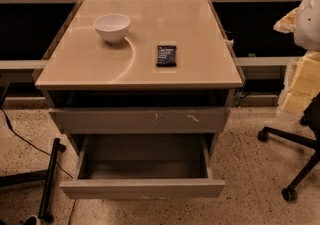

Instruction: Close middle drawer

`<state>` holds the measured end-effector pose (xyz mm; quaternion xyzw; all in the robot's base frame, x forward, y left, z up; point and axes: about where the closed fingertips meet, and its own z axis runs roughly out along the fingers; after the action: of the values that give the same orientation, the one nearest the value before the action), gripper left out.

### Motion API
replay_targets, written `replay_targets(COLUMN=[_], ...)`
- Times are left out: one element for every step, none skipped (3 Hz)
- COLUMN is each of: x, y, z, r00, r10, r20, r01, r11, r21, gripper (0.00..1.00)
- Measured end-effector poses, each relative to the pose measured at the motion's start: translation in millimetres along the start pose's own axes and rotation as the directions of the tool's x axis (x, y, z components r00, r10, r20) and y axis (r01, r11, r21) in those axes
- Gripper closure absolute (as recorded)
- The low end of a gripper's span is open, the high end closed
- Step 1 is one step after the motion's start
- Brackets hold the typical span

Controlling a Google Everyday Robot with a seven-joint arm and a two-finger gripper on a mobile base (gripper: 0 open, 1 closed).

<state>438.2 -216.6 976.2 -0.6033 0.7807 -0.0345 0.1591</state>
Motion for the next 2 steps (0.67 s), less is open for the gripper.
replay_targets(x=[0.0,6.2], y=[0.0,14.7], z=[0.0,5.5], r00=[1.0,0.999], r10=[0.0,-0.002], r20=[0.0,0.054], r01=[0.0,0.001], r11=[1.0,1.0], r21=[0.0,0.004], gripper=[0.0,0.0])
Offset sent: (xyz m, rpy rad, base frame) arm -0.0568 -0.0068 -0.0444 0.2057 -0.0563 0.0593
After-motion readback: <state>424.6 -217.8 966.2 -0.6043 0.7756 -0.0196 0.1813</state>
